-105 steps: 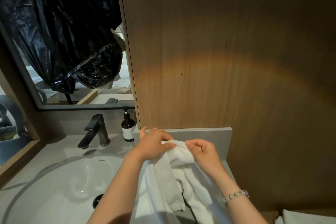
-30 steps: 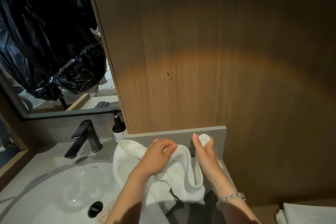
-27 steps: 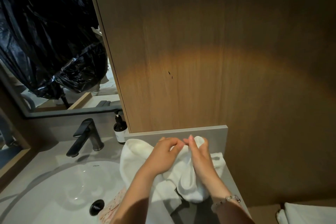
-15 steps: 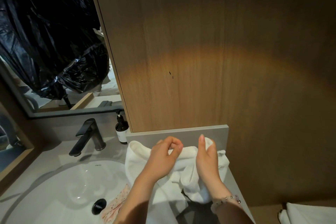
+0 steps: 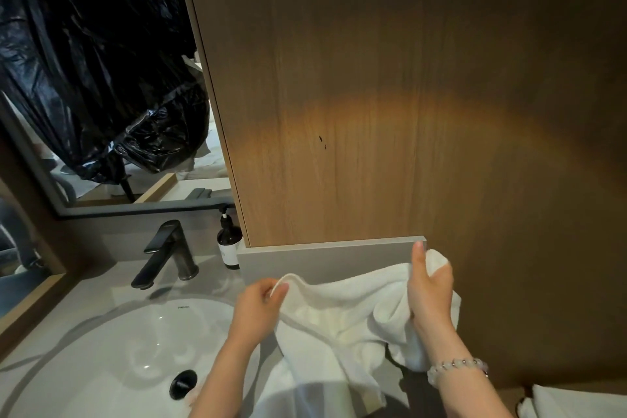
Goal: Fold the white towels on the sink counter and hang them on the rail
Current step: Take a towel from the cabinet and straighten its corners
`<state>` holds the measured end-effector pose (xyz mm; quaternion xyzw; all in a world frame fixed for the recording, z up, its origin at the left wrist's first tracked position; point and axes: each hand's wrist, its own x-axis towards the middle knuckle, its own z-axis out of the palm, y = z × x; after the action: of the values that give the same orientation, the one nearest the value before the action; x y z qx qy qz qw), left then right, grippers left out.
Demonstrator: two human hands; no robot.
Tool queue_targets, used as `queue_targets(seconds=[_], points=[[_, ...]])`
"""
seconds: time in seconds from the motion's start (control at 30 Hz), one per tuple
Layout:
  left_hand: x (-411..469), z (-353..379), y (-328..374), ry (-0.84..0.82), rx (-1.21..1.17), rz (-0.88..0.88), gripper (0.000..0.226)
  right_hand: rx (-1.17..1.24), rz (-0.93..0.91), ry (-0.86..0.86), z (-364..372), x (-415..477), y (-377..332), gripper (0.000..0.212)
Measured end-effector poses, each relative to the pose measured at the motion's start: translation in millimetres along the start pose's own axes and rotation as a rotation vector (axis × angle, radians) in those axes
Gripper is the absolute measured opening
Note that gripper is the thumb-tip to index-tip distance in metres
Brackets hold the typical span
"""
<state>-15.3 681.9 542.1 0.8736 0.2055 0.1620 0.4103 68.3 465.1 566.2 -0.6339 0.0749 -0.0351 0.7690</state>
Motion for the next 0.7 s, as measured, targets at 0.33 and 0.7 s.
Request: queue_targets(seconds=[0.33,0.7], points=[[-4,13,49,-0.177,-0.157,0.145,0.029,-0.3,-0.134,-0.384,16,-23,13,0.087],[4,-13,80,-0.443,-0.094,0.125,0.018,-0.618,-0.231,-0.465,15,-31,32,0.069]])
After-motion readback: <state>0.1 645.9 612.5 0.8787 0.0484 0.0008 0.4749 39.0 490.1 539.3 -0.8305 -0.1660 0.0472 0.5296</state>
